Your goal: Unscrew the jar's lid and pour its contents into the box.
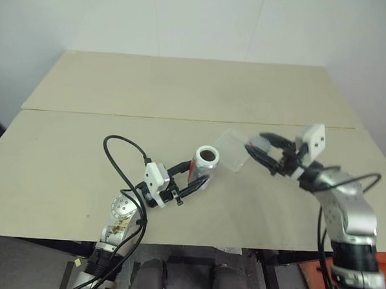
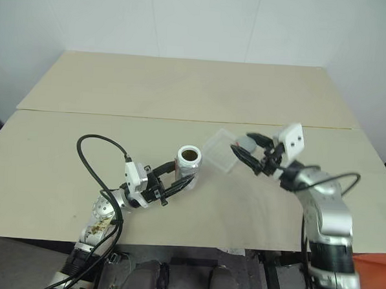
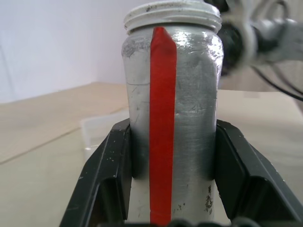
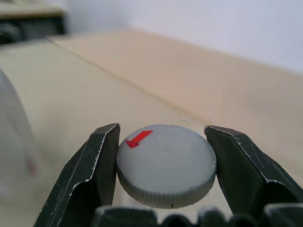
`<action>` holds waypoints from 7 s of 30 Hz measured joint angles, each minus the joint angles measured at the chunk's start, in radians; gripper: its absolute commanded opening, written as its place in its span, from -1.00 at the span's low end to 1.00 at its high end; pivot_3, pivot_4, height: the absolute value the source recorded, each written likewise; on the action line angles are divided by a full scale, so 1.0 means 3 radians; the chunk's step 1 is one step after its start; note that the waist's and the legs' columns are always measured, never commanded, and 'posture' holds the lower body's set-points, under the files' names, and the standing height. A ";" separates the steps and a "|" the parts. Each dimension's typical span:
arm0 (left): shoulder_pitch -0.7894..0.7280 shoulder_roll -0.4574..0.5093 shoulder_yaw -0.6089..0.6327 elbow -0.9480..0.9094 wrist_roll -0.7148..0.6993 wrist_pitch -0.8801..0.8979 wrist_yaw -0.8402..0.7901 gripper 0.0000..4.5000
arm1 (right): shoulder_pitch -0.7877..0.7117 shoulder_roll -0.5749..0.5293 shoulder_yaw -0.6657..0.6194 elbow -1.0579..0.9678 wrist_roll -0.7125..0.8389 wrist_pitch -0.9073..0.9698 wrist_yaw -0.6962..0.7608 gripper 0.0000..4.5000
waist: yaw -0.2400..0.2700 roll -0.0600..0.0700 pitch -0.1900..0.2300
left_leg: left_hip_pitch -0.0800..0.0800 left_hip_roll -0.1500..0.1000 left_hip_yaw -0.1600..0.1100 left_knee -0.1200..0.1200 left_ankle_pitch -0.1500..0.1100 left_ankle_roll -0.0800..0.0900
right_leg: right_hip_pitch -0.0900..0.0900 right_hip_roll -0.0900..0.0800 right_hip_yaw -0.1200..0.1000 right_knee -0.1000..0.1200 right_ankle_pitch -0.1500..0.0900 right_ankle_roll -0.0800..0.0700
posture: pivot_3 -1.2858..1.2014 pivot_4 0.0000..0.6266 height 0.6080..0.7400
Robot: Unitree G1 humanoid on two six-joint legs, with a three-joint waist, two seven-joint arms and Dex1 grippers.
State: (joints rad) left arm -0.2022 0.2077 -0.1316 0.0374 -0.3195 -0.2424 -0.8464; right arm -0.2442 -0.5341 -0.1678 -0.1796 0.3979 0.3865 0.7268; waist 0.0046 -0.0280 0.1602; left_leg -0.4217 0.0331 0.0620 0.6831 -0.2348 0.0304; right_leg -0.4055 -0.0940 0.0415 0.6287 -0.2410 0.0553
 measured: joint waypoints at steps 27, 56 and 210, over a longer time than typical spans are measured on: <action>-0.0138 -0.0036 0.0045 0.0243 0.0319 -0.0167 0.0371 -0.09 | 0.0543 -0.0352 0.0085 -0.0374 -0.0188 0.0912 -0.0323 0.99 | -0.0031 0.0001 0.0000 | 0.0004 -0.0002 -0.0002 0.0001 0.0001 0.0001 | 0.0004 0.0004 0.0003 0.0001 0.0000 0.0002 | 0.03 -0.52 1.00; -0.3914 0.0390 -0.2448 0.4116 0.4776 -0.1702 0.4005 -0.09 | 0.0593 -0.0281 -0.0277 -0.1128 -0.0102 0.0913 -0.0889 0.99 | 0.0036 -0.0007 0.0004 | -0.0031 -0.0010 0.0015 0.0000 0.0004 0.0007 | -0.0015 0.0001 -0.0011 -0.0015 0.0004 0.0014 | 0.03 -0.52 1.00; 0.0728 0.2196 0.1270 0.0137 -0.1422 0.2409 -0.2160 0.99 | 0.0618 -0.0607 0.0795 -0.1591 -0.0631 0.0446 -0.0200 1.00 | -0.0051 0.0003 -0.0016 | 0.0020 0.0008 0.0017 -0.0011 -0.0002 0.0014 | 0.0002 -0.0004 0.0003 0.0001 -0.0016 -0.0011 | 0.03 -0.52 1.00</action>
State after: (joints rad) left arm 0.0162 0.8666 0.2494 0.0786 -0.7461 0.4802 -1.4944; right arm -0.0588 -0.7163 0.0706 -0.6569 0.2087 0.5204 0.6668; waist -0.0107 -0.0273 0.1554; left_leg -0.4158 0.0355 0.0672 0.6799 -0.2355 0.0346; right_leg -0.4050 -0.0951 0.0422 0.6291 -0.2457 0.0520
